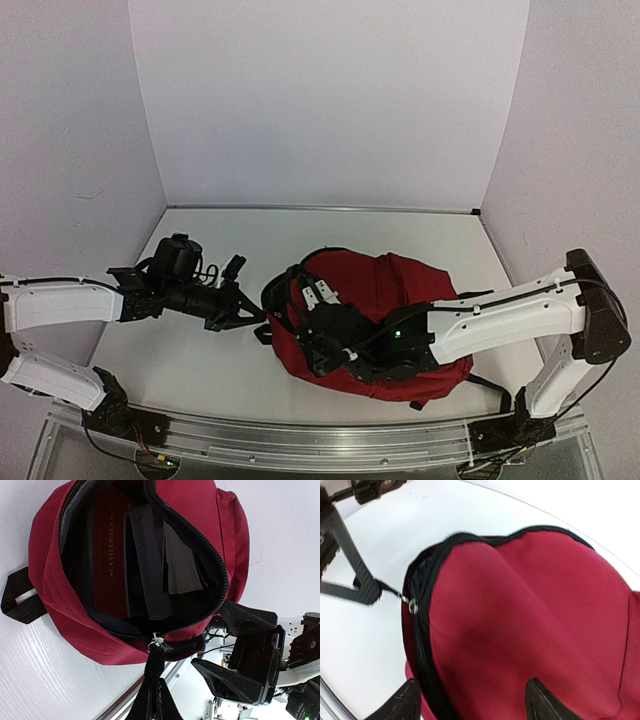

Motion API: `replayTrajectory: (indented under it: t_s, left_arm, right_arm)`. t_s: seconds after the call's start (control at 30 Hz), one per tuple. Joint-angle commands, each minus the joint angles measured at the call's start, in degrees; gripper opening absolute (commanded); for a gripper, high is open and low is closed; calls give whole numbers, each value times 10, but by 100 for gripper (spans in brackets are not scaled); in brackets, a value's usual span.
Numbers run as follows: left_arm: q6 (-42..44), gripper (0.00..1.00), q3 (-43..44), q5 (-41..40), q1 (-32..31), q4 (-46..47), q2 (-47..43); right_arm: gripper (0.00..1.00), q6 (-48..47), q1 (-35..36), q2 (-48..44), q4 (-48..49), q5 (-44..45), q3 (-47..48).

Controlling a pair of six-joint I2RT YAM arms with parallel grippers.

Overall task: Pack the student bag
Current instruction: Zip the student bag at the center of the board.

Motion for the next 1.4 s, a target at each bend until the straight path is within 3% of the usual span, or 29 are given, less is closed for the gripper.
replayTrajectory:
  t_s: [0.0, 0.17, 0.37, 0.43, 0.57, 0.67, 1.1, 1.27, 1.37]
  left_arm:
    - [12, 0, 25, 16, 4, -4, -20]
    - [11, 0, 28, 13, 4, -8, -26]
    - [12, 0, 33, 12, 4, -16, -29]
    - [13, 0, 35, 10, 4, -20, -29]
    - [13, 0, 48, -13, 4, -33, -28]
    - [7, 0, 59, -55, 4, -46, -28]
    - [5, 0, 98, -139, 18, -52, 1]
    - [13, 0, 103, -134, 25, -39, 17]
    - [37, 1, 104, -52, 27, -1, 30]
  right_arm:
    - [71, -60, -16, 43, 28, -43, 44]
    - [79, -93, -22, 91, 33, -66, 90]
    - [71, -89, -36, 125, 34, -40, 121]
    - [59, -92, -36, 133, 34, -24, 125]
    - [20, -90, -36, 133, 34, -14, 122]
    - [1, -83, -35, 111, 35, -25, 104]
    - [0, -36, 26, -1, 29, -88, -7]
    - [0, -15, 49, -16, 22, -95, -19]
    - [0, 2, 53, -30, 16, -72, -26]
